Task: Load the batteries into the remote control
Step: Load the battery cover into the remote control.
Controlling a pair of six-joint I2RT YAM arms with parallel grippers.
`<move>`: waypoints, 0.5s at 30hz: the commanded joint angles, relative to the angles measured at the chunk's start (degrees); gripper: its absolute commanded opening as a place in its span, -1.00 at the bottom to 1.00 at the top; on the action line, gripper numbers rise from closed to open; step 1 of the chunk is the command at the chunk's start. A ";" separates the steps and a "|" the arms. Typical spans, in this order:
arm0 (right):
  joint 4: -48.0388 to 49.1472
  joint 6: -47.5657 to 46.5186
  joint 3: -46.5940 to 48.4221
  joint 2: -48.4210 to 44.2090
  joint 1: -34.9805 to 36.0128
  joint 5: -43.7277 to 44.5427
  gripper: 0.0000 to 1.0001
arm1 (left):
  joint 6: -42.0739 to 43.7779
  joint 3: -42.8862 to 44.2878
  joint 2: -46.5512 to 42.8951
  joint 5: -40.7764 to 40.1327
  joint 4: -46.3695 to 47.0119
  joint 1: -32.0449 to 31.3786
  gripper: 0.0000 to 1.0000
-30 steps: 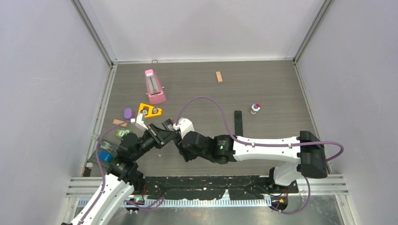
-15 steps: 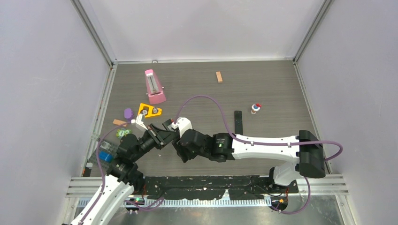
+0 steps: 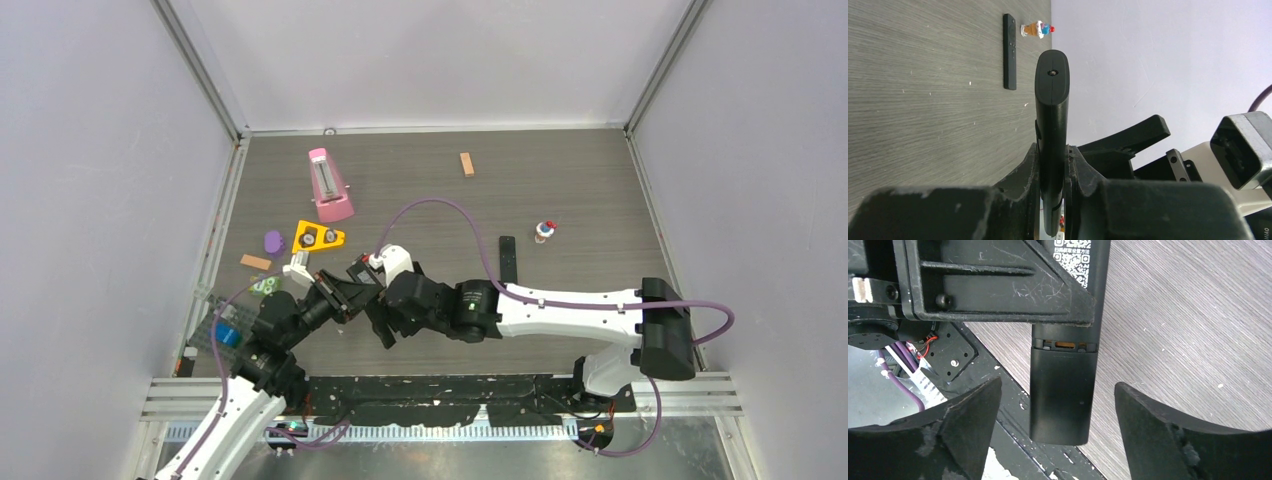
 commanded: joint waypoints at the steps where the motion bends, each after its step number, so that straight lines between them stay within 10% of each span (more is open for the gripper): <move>1: 0.35 2.04 1.81 -4.07 -0.57 1.49 0.84 | -2.46 -0.70 -0.54 -0.25 4.56 0.23 -1.00; 15: 11.93 22.14 -13.02 -17.02 -3.59 0.09 0.92 | -6.28 -0.72 -1.24 -0.33 8.89 0.49 -1.00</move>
